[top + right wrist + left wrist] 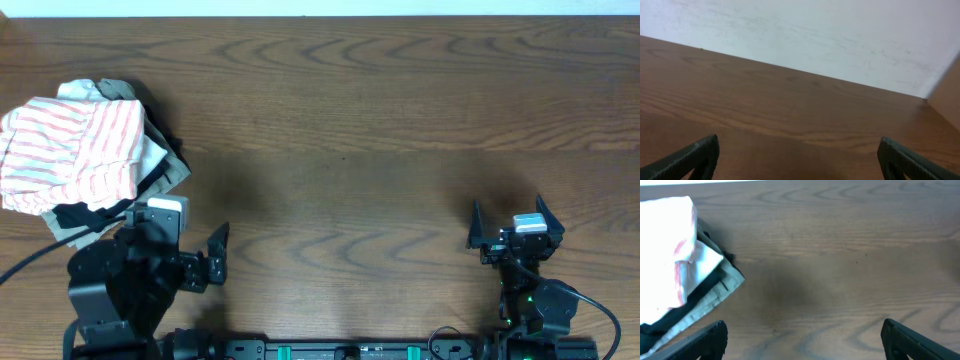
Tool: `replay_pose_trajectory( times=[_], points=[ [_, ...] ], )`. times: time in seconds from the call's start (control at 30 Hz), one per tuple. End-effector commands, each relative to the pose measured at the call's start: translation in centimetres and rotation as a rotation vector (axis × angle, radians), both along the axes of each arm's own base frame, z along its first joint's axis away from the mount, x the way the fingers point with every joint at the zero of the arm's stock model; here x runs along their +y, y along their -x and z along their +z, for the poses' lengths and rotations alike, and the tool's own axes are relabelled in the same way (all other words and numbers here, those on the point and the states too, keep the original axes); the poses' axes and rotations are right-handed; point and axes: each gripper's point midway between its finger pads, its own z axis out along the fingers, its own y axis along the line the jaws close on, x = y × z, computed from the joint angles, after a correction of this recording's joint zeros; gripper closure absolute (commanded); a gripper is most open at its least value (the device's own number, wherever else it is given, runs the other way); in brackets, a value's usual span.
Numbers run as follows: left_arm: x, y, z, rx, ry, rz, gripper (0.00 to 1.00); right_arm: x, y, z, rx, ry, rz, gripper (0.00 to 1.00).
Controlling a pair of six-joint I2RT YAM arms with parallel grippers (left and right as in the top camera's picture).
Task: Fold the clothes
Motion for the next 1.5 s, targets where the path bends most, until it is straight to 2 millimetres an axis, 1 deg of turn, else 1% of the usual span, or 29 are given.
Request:
replay_pose_trajectory(
  times=[0.0,0.1,0.27,0.37,0.53,0.7,0.73,0.8,1.0,1.07,1.13,1.2,1.47],
  points=[
    [-0.1,1.0,-0.3,-0.030,0.013,0.013,0.02,0.2,0.0,-0.1,0.002,0.014,0.007,0.01],
    [0.0,1.4,-1.3,-0.105,0.000,0.017,0.02,0.2,0.0,-0.1,0.002,0.014,0.007,0.01],
    [-0.2,0.9,-4.2,-0.248,-0.021,0.002,0.02,0.2,0.0,-0.1,0.002,0.014,0.007,0.01],
    [0.3,-0.2,-5.7,-0.311,0.004,0.051,0.02,0.2,0.0,-0.1,0.002,0.014,0.007,0.01],
    [1.5,-3.0,-8.0,-0.370,0.004,0.130,0.02,0.2,0.0,-0.1,0.002,0.014,0.007,0.01],
    [1.9,-4.9,-11.6,-0.402,-0.005,0.154,0.02,0.2,0.0,-0.1,0.002,0.014,0.007,0.01],
    [2.2,-5.2,-11.3,-0.435,-0.008,0.167,0.02,0.2,0.0,-0.1,0.002,0.014,0.007,0.01],
    [2.6,-5.5,-11.3,-0.458,-0.019,0.189,0.02,0.2,0.0,-0.1,0.002,0.014,0.007,0.01],
    [4.9,-5.4,-11.2,-0.462,-0.090,0.305,0.02,0.2,0.0,-0.1,0.002,0.014,0.007,0.01],
    [4.5,-5.4,-11.3,-0.458,-0.081,0.287,0.02,0.2,0.0,-0.1,0.002,0.014,0.007,0.01],
    [3.1,-5.5,-11.4,-0.455,-0.040,0.216,0.02,0.2,0.0,-0.1,0.002,0.014,0.007,0.01],
    [2.4,-5.5,-11.3,-0.453,0.007,0.193,0.02,0.2,0.0,-0.1,0.002,0.014,0.007,0.01],
    [2.3,-5.5,-11.4,-0.452,0.005,0.189,0.02,0.2,0.0,-0.1,0.002,0.014,0.007,0.01]
  ],
)
